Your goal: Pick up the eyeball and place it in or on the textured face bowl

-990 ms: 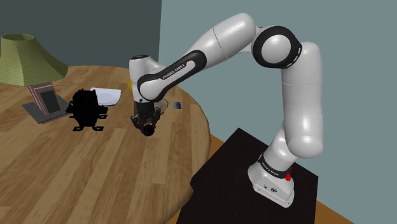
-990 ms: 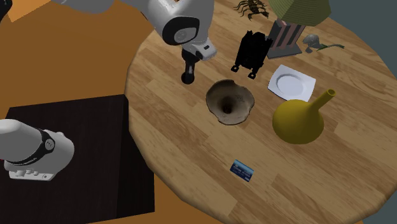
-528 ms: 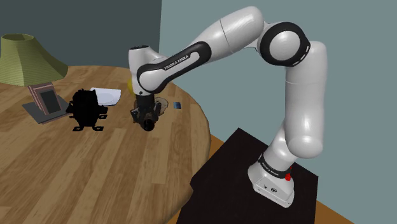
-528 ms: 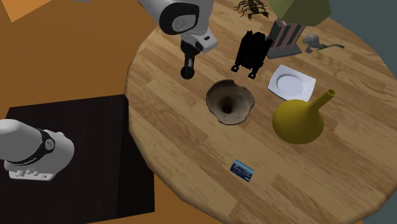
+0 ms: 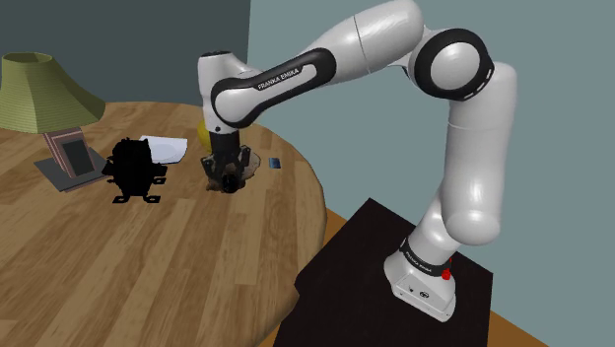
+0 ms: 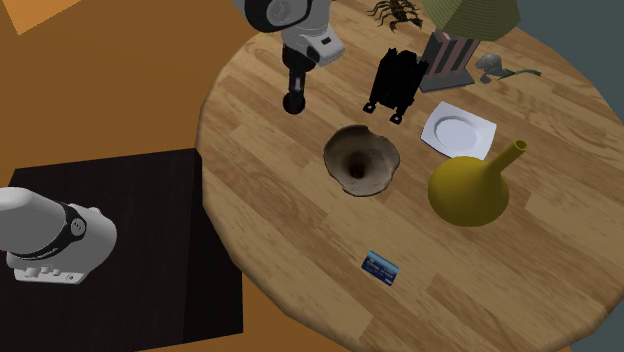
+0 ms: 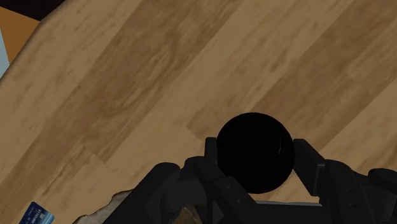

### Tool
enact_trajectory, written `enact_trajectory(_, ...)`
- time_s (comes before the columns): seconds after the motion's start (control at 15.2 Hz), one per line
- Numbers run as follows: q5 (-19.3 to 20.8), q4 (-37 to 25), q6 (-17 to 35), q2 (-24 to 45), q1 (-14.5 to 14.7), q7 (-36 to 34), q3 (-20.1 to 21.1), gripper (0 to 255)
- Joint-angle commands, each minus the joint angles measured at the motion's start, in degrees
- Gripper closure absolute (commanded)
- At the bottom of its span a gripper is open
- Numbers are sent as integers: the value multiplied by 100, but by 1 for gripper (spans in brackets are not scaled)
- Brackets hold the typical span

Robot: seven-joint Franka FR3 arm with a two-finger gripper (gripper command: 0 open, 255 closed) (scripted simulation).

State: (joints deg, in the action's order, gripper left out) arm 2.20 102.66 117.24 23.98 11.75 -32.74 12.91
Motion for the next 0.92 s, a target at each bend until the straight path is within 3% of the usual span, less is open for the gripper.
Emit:
enact_trajectory(0.0,-17,-52,-131,-79,-8,8,8,255)
enact_trajectory(0.4,-63,-223,-495,-276,-23,21,28,255)
enact_trajectory(0.86,86,-1564,-1022,564,-386,657,-244,255)
